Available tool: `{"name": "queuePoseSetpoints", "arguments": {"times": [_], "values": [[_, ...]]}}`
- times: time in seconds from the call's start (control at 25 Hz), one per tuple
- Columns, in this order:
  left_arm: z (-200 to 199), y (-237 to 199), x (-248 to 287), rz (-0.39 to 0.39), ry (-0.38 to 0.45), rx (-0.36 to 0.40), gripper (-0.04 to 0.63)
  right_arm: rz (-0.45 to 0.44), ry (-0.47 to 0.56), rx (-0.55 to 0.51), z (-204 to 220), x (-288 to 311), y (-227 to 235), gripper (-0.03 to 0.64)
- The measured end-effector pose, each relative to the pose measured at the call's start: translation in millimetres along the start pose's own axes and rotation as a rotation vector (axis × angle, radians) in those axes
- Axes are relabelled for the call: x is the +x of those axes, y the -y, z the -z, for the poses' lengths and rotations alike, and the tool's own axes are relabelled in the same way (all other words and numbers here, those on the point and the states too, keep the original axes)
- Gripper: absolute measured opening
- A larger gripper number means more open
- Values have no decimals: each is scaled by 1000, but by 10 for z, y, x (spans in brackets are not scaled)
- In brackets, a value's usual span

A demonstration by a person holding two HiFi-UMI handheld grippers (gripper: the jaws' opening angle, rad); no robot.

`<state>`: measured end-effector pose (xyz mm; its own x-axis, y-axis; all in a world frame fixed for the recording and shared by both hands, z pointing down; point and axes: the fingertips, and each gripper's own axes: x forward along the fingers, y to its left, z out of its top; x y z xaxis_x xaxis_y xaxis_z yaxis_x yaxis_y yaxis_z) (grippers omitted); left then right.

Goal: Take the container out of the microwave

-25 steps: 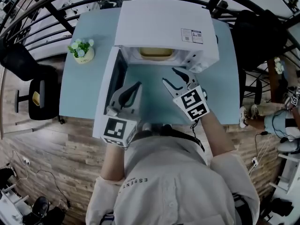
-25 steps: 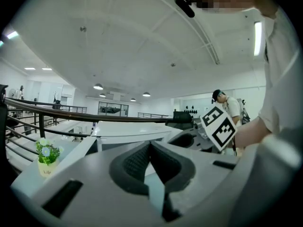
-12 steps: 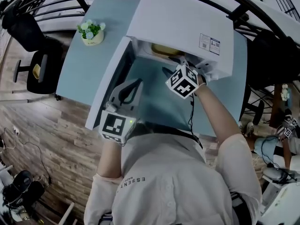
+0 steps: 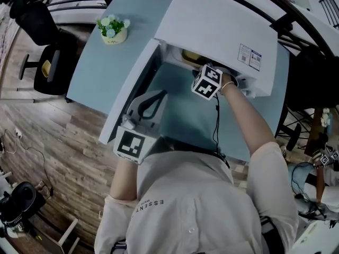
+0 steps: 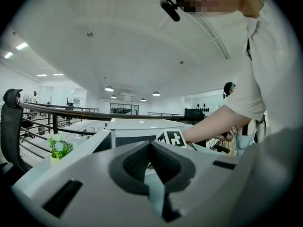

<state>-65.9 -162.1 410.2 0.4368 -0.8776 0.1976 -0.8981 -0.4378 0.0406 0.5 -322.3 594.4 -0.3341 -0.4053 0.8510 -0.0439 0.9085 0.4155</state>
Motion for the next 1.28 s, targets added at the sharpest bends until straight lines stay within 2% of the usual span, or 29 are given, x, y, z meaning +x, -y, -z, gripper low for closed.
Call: {"name": "queuePoseSetpoints", "arguments": {"times": [0.12,0.36,0.68,1.0,1.16,1.28], "values": [[12,-38,3,-4,-3,-3,2,-1,-21,-48,38,105,25,191],[35,-119,-12,-27,-5,-11,2,-14,-19,-74,35,170,8,54],[26,-144,-66,-37,-1,-19,2,-34,-7,-66,22,93,-29,43],[-40,-85,-162,-20,14,-5,2,-61,57,44,-80,-274,-228,37],[-56,-24,-205,22,33,60,2,-59,101,85,-142,-510,-395,37],[-100,32,-254,40,38,56,2,-54,149,126,-188,-705,-530,37]]}}
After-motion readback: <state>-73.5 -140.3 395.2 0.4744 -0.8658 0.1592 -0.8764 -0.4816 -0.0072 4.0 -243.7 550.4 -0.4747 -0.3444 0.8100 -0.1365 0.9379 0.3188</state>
